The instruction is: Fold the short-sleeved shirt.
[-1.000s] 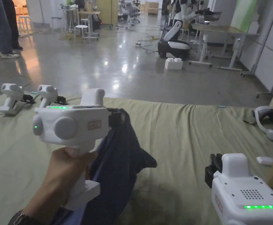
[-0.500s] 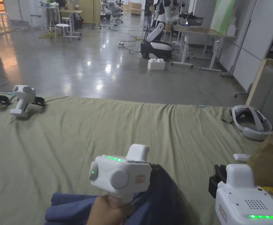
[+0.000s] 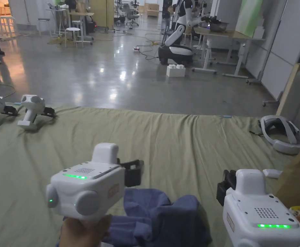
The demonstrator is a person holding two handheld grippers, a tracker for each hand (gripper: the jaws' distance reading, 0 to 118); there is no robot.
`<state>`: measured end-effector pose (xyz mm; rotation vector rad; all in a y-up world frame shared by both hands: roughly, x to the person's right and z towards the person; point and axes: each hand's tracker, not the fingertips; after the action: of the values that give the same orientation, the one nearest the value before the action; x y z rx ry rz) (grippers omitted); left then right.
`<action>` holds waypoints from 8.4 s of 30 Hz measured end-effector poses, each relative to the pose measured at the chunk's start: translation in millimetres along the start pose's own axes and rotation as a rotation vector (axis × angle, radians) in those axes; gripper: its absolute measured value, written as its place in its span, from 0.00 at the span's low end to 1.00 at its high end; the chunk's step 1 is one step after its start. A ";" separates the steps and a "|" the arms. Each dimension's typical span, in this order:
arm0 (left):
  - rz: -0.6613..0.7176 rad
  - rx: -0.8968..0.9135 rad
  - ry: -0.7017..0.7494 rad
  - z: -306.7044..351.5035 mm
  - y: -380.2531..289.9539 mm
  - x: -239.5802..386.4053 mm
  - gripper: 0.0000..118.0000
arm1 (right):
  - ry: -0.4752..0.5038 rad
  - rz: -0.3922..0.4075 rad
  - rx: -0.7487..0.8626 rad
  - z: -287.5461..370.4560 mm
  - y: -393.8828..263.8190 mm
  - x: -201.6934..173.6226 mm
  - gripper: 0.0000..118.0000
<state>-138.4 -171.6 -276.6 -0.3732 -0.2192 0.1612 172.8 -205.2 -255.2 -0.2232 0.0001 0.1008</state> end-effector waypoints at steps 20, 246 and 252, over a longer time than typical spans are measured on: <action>0.037 -0.093 0.229 32.0 -43.8 -108.1 0.01 | 0.046 -0.075 0.041 -6.4 -0.3 -38.3 0.12; 0.433 -0.666 0.521 107.0 -195.4 -252.1 0.58 | 0.083 0.042 -0.112 10.7 -59.4 -65.6 0.04; 0.288 -0.665 0.627 97.3 -198.5 -223.5 0.55 | 0.089 0.042 -0.159 1.0 -66.8 -67.5 0.04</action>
<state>-354.4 -364.3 -153.9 -1.0936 0.4192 0.2452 112.3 -276.5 -238.7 -0.3870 0.0857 0.1324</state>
